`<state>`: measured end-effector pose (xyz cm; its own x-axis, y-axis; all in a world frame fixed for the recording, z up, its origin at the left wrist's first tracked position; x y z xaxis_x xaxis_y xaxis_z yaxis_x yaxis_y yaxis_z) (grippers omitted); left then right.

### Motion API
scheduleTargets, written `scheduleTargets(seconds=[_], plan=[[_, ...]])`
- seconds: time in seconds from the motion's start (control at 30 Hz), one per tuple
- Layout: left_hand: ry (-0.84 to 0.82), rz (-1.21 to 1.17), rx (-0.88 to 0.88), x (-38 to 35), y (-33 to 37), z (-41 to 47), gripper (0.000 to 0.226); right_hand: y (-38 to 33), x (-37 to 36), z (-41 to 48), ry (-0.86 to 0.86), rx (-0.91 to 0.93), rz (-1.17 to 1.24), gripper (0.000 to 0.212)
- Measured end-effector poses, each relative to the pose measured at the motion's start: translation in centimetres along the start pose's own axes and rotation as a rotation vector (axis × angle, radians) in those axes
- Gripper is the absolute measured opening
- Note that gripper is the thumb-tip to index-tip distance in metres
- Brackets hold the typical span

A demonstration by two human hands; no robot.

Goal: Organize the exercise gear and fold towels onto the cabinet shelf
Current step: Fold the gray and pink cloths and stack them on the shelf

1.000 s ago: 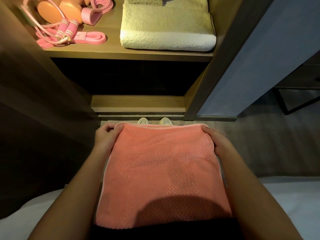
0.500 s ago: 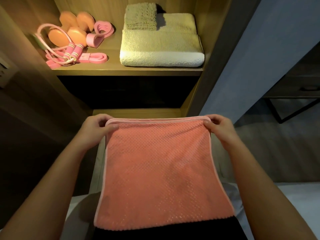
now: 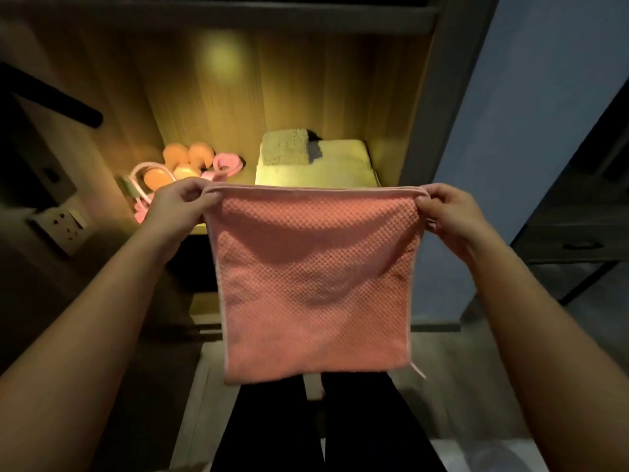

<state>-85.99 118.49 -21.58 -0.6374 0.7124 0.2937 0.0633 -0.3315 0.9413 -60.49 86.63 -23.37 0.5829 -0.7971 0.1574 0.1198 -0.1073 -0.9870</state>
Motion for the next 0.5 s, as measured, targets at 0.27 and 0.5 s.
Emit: scheduleTargets(seconds=[0.27, 0.5], plan=[[-0.177, 0.125, 0.022, 2.4, 2.8, 1.6, 0.001, -3.0, 1.9, 0.9, -0.186, 0.012, 0.065, 0.011], [-0.327, -0.114, 0.220, 3.1, 0.7, 1.1, 0.026, -1.4, 1.4, 0.6, -0.485, -0.145, -0.053, 0.022]])
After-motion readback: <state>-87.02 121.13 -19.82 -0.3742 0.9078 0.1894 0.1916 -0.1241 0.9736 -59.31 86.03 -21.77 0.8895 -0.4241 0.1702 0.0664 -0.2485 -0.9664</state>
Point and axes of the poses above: each hand's wrist, its own z-axis towards the middle knuckle, its own x-axis out of the back of the hand, y = z × x, the point moved 6 cm from there along z, towards the middle knuckle, and after that the axes turned 8 degrees about -y, right-handed, at the moved point
